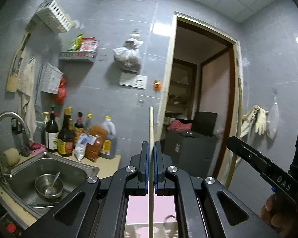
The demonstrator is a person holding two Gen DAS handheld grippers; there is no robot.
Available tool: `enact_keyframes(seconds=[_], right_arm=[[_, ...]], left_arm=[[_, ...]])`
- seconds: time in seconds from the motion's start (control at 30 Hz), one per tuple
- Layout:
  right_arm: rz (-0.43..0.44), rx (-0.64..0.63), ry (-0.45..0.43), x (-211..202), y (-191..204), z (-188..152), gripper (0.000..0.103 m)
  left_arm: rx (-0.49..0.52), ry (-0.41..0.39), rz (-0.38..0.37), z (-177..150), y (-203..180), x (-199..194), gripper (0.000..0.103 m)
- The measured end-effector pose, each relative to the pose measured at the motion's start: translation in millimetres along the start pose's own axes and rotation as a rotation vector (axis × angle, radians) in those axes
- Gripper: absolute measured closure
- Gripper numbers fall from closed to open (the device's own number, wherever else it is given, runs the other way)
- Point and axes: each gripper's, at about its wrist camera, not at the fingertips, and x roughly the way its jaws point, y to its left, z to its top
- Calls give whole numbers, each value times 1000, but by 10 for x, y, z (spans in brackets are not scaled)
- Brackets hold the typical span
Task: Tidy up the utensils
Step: 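Lift the chopstick with the left tool while the right tool carries its chopstick to the holder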
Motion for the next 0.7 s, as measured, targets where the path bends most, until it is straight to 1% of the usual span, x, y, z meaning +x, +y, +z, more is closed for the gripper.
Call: enact_keyframes(seconds=[0.2, 0.3, 0.5, 0.7], right_arm=[[7, -17, 28, 231, 66, -219, 99], [2, -24, 40, 277, 51, -319, 99], [-17, -61, 74, 341, 38, -495, 98], [-19, -84, 91, 380, 29, -636, 98]], left_arm=[[-38, -12, 49, -153, 212, 144, 101], [-46, -8, 67, -248, 241, 218, 101], [6, 13, 81, -425, 179, 351, 101], [37, 32, 91, -567, 183, 422, 101]])
